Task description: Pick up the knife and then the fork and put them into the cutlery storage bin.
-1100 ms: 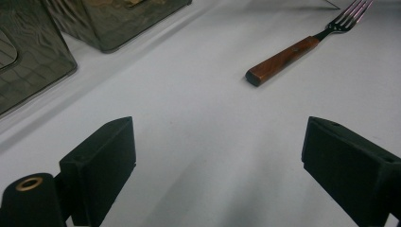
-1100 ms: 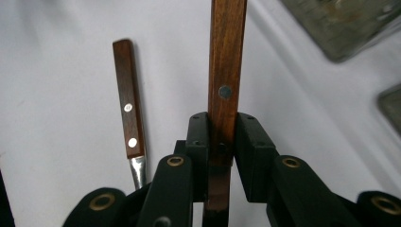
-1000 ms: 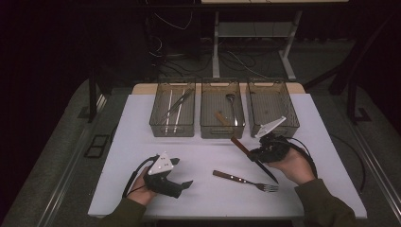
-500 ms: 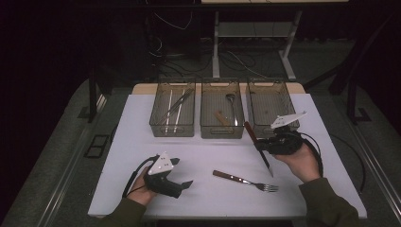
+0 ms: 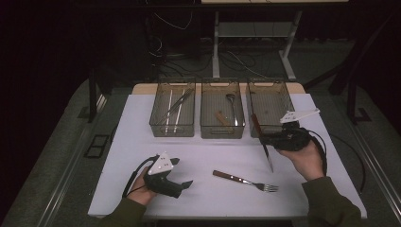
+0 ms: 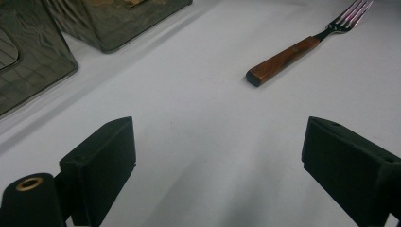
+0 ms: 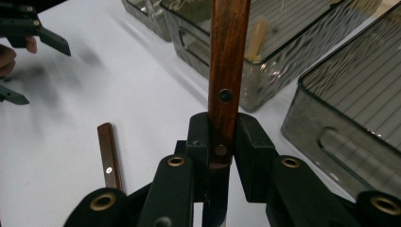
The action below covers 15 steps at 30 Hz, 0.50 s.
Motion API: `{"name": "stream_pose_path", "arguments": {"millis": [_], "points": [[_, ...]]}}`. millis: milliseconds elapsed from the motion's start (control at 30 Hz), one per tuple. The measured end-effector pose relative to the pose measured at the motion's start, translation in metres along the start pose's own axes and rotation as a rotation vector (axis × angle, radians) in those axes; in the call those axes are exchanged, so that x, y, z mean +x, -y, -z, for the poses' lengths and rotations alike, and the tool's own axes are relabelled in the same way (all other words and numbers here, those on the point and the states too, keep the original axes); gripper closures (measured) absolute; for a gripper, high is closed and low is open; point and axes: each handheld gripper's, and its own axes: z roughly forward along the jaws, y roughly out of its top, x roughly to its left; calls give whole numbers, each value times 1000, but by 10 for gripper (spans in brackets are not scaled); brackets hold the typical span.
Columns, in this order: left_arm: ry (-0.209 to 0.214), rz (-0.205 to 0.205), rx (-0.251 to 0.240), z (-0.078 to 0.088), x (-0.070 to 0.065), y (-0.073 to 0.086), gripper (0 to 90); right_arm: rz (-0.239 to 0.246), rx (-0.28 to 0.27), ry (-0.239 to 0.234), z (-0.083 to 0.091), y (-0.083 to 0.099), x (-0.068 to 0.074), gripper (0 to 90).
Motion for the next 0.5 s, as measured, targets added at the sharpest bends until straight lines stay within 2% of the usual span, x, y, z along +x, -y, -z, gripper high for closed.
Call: {"name": "stream_pose_path", "arguments": {"millis": [133,267,500], "points": [[-2,0,0,0,0,0,92,1,-19,9,6,-5,-2,770],[-4,6,-2,0,0,0,92,9,-29,41,12,-12,-6,770],[-11,12,3,0,3,1,92,-7,-54,88,22,-32,-21,770]]}}
